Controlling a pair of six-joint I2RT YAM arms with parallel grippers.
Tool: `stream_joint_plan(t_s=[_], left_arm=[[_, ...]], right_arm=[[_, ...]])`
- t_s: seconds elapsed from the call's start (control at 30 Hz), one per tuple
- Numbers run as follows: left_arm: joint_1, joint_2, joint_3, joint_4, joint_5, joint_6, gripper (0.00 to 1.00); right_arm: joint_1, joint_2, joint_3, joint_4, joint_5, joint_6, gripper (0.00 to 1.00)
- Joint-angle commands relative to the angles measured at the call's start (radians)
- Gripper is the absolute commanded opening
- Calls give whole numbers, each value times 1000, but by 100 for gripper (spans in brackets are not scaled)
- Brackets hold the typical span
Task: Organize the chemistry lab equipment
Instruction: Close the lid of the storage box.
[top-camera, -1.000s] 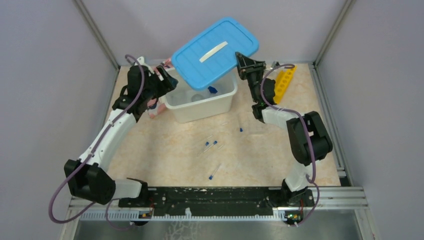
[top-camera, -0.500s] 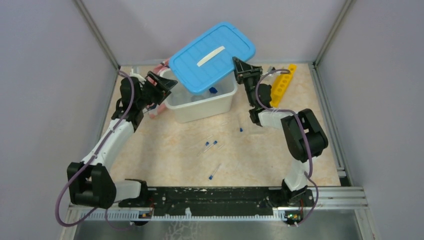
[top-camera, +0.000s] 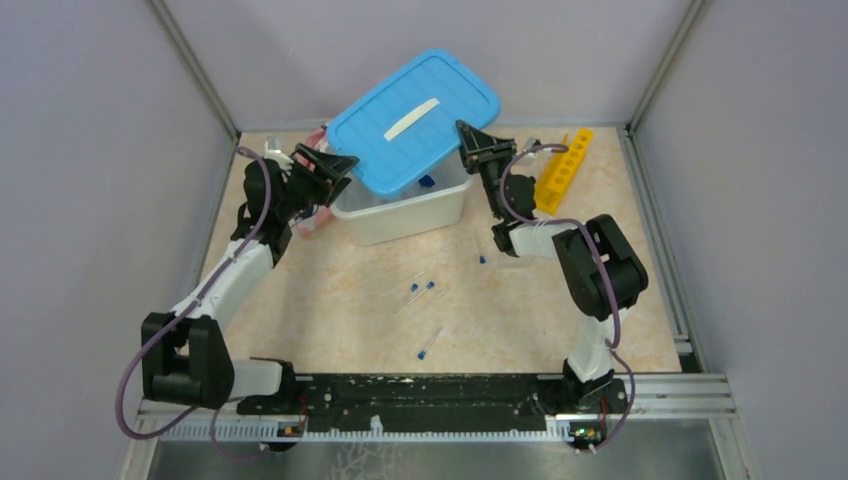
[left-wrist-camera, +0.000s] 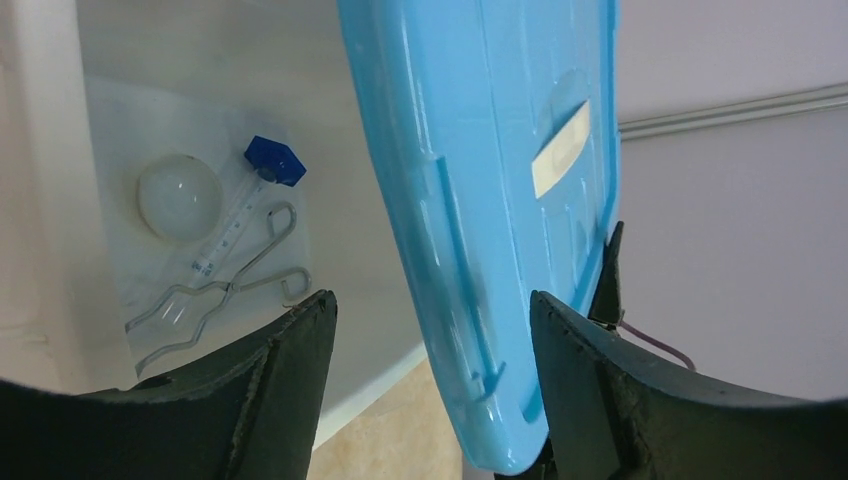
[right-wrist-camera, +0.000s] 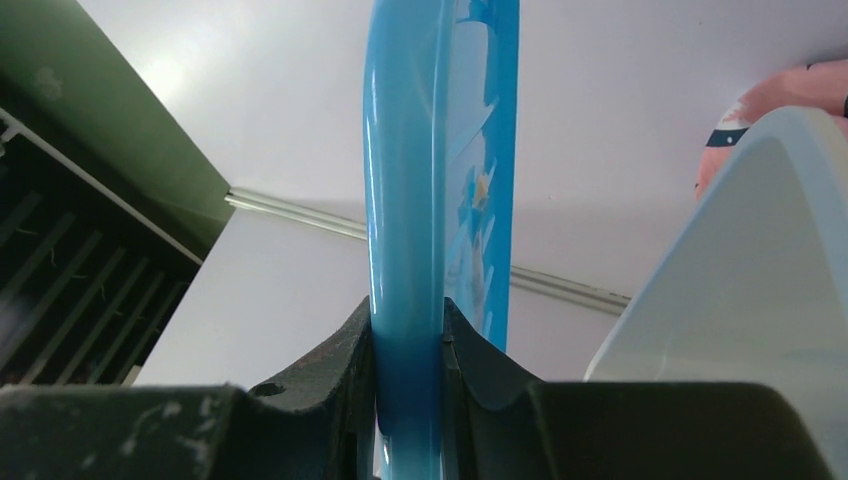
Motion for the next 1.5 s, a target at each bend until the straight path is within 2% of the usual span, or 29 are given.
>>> stream_joint_plan(t_s=[0.0,0.2,0.3,0.4,0.57,0.67,0.73,1.03,1.3,1.47], left_arm=[[9,57,36,65,41,-32,76],[12,107,11,185,78,-78,72],[15,130,21,240,108,-92,65],[20,150,41,272,141,-95,52],[34,175,28,369,202,-117,22],[54,187,6,426,228,-127,7],[71,196,-4,459,249,-126,0],[183,202,28,414,337,-53,0],[233,320,92,462,518,-75,0],[242,380,147,465,579,-77,0]], right_arm=[[23,1,11,151,-15,31,0],[37,5,8,152,-30,34,0],[45,14,5,157,-39,35,0],[51,28,4,162,-48,35,0],[56,54,-2,186,-57,43,0],[54,59,-17,194,-68,34,9],[52,56,-27,202,-84,24,17],[37,-26,-117,145,-143,-42,38],[1,-87,-201,125,-201,-75,41],[-21,-131,-242,109,-235,-102,42]])
